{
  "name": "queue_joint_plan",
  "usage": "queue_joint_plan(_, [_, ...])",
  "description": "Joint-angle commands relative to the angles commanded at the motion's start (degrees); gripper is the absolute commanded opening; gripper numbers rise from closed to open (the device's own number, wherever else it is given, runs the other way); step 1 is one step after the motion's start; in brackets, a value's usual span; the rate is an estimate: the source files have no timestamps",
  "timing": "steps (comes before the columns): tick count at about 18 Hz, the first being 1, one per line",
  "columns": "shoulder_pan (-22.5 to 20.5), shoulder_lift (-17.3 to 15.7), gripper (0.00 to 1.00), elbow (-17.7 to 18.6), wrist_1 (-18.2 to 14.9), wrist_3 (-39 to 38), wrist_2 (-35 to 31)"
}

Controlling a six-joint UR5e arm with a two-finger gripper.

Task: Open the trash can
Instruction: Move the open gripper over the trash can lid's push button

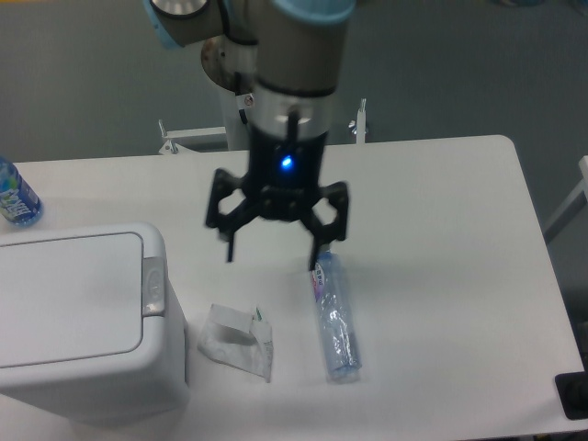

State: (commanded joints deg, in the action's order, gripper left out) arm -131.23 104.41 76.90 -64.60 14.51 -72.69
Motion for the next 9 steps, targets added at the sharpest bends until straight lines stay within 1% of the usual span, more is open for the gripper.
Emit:
queue_joint_plan(3, [0.71,0.27,1.0,1.05,0.0,-0.27,-0.09])
queue_joint_plan(9, [1.06,0.18,1.0,1.23,0.0,-0.53,0.0])
